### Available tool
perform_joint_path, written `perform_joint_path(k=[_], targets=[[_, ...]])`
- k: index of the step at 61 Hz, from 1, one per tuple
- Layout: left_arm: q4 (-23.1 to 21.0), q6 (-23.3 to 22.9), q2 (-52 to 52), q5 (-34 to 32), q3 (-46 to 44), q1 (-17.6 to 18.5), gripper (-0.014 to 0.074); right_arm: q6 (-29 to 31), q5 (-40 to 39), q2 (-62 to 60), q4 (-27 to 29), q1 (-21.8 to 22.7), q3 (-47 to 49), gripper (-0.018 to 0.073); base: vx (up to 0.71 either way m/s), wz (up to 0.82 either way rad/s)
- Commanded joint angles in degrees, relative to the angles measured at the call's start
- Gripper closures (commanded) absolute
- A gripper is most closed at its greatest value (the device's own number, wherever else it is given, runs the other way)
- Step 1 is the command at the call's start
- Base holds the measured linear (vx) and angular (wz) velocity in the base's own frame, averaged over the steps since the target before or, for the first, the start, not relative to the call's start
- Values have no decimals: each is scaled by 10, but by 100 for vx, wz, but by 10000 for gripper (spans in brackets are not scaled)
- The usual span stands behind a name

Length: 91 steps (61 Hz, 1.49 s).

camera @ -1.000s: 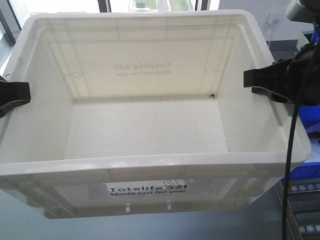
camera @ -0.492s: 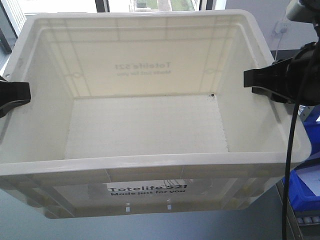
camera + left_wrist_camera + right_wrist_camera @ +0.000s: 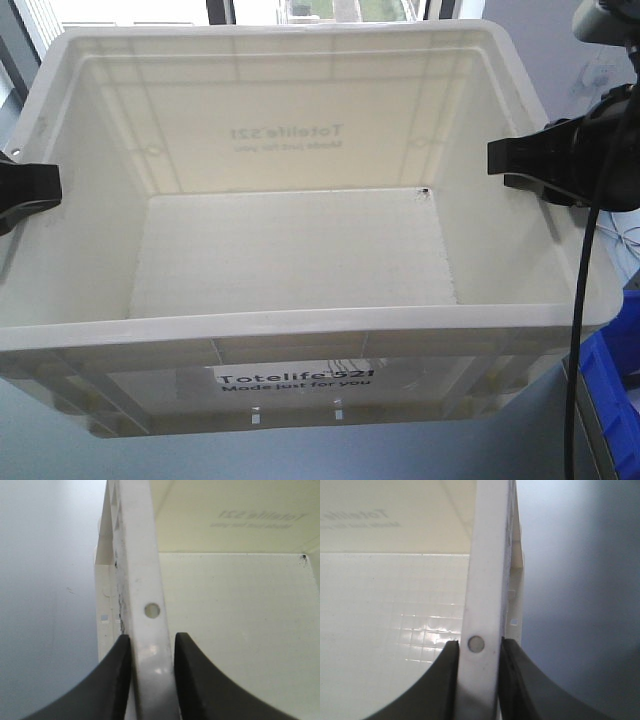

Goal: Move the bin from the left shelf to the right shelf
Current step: 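Keep gripping the crate while the base turns toward another shelf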

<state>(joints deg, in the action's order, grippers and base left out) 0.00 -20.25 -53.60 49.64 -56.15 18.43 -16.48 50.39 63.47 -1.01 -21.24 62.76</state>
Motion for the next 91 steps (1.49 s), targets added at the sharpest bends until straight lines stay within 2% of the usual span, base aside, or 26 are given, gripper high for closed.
perform_joint_path(k=[1,26,91], targets=[[57,15,14,-50,-21,-3,492,19,-58,-21,-60,8,22,564,17,12],[57,15,14,-50,-21,-3,492,19,-58,-21,-60,8,22,564,15,24],[57,15,14,-50,-21,-3,492,19,-58,-21,-60,8,22,564,11,42]])
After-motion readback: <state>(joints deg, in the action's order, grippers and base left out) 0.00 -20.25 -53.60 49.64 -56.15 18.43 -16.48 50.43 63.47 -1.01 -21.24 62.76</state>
